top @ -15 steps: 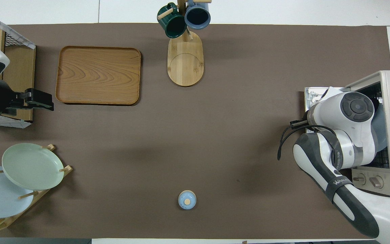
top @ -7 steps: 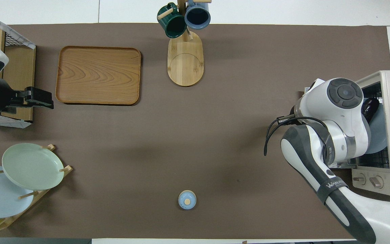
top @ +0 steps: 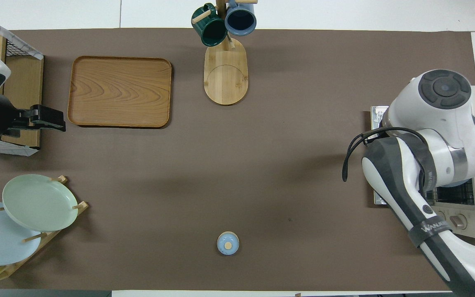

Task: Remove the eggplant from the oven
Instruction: 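Grasp the light blue plate with the right gripper and pull it out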

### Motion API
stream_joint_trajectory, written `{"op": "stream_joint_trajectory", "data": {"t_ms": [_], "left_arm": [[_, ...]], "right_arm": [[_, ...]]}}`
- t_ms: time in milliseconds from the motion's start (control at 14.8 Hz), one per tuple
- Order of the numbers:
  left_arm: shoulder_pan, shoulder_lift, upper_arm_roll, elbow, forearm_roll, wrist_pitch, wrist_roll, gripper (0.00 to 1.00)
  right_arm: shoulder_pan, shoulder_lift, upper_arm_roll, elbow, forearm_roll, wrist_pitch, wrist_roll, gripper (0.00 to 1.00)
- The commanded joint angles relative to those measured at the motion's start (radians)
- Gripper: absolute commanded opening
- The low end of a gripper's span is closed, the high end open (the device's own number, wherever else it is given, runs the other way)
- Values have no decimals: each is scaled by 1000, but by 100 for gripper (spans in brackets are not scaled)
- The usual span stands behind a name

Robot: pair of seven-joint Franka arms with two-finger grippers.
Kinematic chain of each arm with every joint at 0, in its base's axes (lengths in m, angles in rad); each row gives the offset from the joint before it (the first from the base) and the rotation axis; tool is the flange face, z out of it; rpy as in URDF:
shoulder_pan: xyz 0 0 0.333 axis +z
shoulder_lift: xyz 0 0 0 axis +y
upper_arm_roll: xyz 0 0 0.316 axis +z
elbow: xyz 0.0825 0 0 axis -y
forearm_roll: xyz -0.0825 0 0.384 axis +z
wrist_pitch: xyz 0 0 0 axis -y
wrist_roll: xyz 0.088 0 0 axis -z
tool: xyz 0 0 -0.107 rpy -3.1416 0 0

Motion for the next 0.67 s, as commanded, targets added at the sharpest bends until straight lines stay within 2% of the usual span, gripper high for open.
{"op": "stream_joint_trajectory", "data": {"t_ms": [0,202,607], "left_arm": [[6,7,-6,9,-13,15,15,100],[4,4,-6,6,-15,15,14,100],[9,4,-6,6,-15,12,6,100]], "right_arm": [[-63,-21,9,-40,-31,0,-5,48],[-111,-40,9,-110,-30,78,-49,48],[-139,-55,9,-163,-28,111,-137,47]]}}
